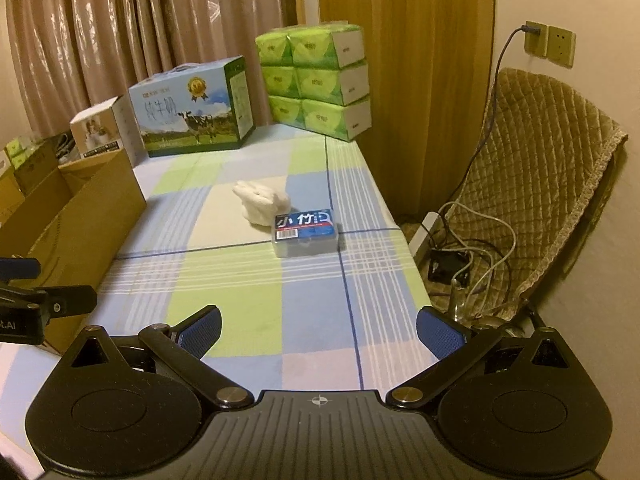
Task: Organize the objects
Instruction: 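Move both grippers back toward the floss box and white cloth, then grasp the blue floss box with right while left grasps the white cloth, then carry the white cloth with left while right carries the floss box toward the cardboard box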
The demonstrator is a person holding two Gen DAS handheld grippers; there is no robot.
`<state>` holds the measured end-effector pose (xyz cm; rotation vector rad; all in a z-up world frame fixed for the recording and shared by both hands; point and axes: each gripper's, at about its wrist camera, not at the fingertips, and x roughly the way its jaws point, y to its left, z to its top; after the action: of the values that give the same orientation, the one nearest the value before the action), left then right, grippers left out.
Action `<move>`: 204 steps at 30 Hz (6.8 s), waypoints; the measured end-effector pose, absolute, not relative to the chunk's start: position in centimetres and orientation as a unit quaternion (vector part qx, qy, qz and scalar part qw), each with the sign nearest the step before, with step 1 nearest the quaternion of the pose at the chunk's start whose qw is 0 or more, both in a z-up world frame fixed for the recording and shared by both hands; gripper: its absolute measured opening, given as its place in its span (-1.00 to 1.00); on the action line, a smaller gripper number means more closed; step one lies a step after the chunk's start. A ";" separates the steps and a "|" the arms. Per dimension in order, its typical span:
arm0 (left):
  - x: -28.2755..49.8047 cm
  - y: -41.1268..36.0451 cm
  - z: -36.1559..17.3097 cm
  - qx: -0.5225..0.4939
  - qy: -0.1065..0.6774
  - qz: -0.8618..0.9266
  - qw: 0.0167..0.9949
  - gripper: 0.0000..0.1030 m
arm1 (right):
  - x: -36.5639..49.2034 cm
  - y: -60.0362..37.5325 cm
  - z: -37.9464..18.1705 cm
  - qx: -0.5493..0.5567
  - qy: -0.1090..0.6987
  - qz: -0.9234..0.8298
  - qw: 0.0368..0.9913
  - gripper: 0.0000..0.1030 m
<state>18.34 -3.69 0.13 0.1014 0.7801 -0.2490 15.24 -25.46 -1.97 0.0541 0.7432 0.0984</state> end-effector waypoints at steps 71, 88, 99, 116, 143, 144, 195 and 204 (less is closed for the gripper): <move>38.6 -12.5 -12.0 0.050 0.393 -0.169 0.902 0.14 | 30.7 -27.8 -12.6 0.003 0.349 0.070 0.935 0.60; 28.5 -8.4 -6.3 0.051 0.414 -0.142 0.898 -0.39 | 24.3 -26.2 -8.2 0.014 0.359 0.083 0.930 0.60; 18.4 -4.7 -0.9 0.022 0.406 -0.134 0.904 -0.39 | 15.6 -24.6 -1.7 0.026 0.345 0.084 0.934 0.60; 7.3 0.6 4.0 -0.001 0.386 -0.102 0.917 -0.38 | 6.1 -19.5 4.2 0.043 0.312 0.121 0.941 0.60; -0.4 12.4 7.5 -0.001 0.363 -0.014 0.932 -0.38 | 1.8 -8.0 5.0 0.005 0.313 0.214 0.925 0.60; -0.5 12.8 7.6 -0.002 0.362 -0.012 0.932 -0.38 | 1.7 -7.6 5.1 0.003 0.312 0.218 0.925 0.60; 10.4 22.2 8.6 0.014 0.355 0.005 0.935 -0.37 | 12.2 5.1 3.5 -0.054 0.306 0.284 0.907 0.60; 14.6 23.3 8.3 0.027 0.356 0.004 0.934 -0.36 | 15.7 6.1 2.7 -0.063 0.311 0.282 0.905 0.60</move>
<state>14.61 23.28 8.25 0.0557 0.7291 0.0088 15.75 6.08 2.73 -0.1292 0.6433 0.5816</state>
